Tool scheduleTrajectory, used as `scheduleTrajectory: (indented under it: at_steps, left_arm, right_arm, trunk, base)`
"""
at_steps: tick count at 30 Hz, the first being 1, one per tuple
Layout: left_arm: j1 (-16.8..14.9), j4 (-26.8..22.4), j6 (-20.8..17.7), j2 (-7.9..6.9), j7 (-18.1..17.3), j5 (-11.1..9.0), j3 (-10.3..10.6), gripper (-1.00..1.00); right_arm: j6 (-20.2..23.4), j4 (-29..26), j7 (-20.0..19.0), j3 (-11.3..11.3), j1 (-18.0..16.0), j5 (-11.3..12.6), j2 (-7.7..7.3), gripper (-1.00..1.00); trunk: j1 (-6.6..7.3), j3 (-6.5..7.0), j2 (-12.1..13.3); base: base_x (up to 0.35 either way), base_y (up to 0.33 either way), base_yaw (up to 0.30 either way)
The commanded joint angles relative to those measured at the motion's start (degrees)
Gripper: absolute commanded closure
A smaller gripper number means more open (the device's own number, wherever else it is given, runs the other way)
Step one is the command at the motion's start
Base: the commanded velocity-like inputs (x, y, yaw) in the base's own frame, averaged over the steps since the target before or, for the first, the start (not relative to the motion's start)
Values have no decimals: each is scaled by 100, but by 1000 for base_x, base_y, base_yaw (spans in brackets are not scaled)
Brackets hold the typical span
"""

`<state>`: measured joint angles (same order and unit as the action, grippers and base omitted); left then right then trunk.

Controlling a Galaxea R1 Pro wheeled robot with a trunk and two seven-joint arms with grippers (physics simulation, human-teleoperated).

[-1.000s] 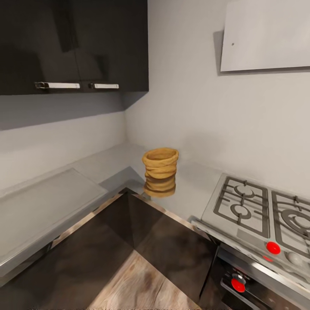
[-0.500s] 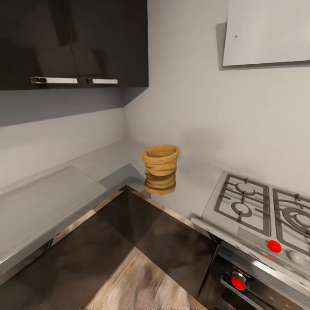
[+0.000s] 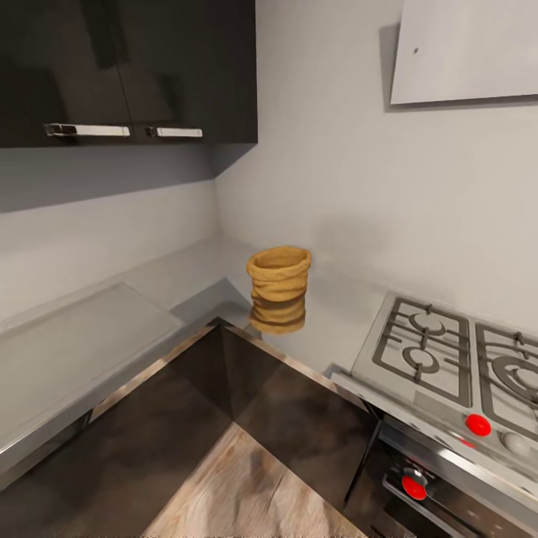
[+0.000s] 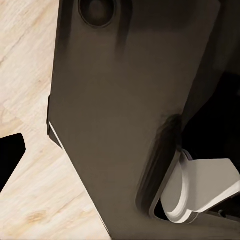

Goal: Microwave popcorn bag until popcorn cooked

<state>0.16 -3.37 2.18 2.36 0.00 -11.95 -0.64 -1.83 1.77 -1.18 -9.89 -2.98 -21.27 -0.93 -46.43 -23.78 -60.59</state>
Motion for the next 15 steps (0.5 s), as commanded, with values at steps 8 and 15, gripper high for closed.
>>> scheduleTrajectory:
  at_steps: [8, 15]
  left_arm:
    - [1, -6, 10, 1, 0, -36, -4, -100]
    - [0, -6, 10, 1, 0, -35, 0, -100]
  right_arm:
    - [-19, 16, -6, -48, -8, -44, -3, -100]
    - [-26, 13, 1, -53, -4, -31, -3, -100]
  trunk:
    - [0, -78, -3]
    - [0, -130, -3]
  base:
    - [0, 0, 0]
    - [0, 0, 0]
